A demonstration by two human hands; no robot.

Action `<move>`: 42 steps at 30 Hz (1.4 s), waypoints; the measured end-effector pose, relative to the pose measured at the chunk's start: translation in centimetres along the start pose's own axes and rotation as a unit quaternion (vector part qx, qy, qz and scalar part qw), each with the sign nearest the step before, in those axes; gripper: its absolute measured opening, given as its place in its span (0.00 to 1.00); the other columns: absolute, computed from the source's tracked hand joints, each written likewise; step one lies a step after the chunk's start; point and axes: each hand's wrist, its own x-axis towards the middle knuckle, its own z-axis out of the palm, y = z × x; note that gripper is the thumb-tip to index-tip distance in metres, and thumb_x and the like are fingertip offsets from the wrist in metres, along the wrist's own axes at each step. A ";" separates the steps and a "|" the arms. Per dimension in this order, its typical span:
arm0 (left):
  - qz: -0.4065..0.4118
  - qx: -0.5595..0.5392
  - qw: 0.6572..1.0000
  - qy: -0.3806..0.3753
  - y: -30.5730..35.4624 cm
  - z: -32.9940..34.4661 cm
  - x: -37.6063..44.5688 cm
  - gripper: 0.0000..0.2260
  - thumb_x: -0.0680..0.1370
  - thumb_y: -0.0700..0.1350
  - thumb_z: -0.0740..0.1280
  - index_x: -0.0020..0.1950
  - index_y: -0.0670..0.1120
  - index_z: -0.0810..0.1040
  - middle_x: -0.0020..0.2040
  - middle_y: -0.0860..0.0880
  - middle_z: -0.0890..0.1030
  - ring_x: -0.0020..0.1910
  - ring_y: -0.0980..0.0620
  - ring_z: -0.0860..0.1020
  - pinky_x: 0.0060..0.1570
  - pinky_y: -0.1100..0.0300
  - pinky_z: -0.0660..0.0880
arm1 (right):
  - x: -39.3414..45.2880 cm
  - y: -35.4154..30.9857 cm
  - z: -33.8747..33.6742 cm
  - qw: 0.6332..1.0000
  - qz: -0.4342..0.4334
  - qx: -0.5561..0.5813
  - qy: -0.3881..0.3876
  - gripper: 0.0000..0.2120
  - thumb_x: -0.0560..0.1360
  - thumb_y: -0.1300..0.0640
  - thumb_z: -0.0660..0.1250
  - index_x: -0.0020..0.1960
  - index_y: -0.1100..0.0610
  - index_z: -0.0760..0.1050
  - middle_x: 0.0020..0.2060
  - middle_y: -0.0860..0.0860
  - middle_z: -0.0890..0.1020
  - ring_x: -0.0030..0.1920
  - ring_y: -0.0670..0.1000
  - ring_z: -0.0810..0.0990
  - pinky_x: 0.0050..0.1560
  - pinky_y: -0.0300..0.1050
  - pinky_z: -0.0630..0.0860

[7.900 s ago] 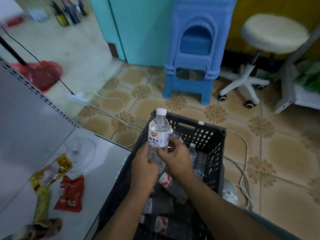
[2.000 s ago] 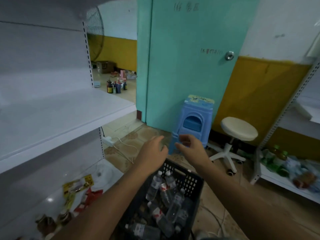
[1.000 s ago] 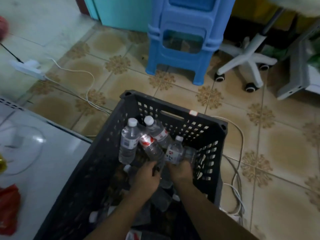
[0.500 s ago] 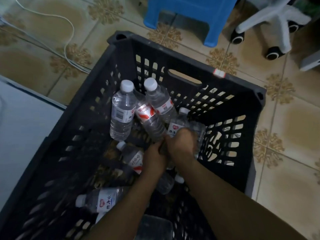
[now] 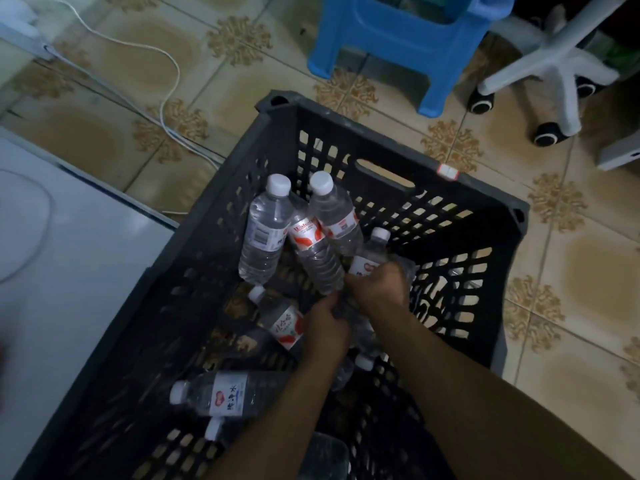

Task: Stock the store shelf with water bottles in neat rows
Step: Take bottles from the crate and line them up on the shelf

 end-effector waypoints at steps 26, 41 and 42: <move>0.314 -0.046 0.934 0.164 25.4 -13.2 -37.0 0.16 0.76 0.38 0.61 0.55 0.55 0.82 0.46 0.56 0.83 0.48 0.55 0.81 0.48 0.60 0.78 | -35.2 -16.8 -31.3 0.923 -0.331 0.176 0.085 0.20 0.61 0.49 0.77 0.46 0.57 0.73 0.42 0.54 0.80 0.37 0.51 0.78 0.32 0.42 0.69; 0.448 -0.045 0.827 0.336 25.6 -27.9 -58.8 0.20 0.79 0.39 0.59 0.70 0.54 0.72 0.60 0.52 0.80 0.52 0.52 0.79 0.52 0.58 0.78 | -62.0 -22.7 -35.2 0.808 -0.530 0.243 0.087 0.23 0.60 0.48 0.77 0.50 0.56 0.73 0.43 0.51 0.81 0.41 0.52 0.81 0.42 0.51 0.79; 0.445 -0.047 0.822 0.354 25.0 -29.2 -60.1 0.19 0.80 0.40 0.59 0.70 0.53 0.72 0.60 0.51 0.80 0.52 0.52 0.79 0.53 0.58 0.78 | -63.8 -23.0 -34.5 0.801 -0.541 0.243 0.078 0.24 0.60 0.48 0.77 0.49 0.55 0.73 0.43 0.51 0.81 0.41 0.52 0.81 0.43 0.52 0.80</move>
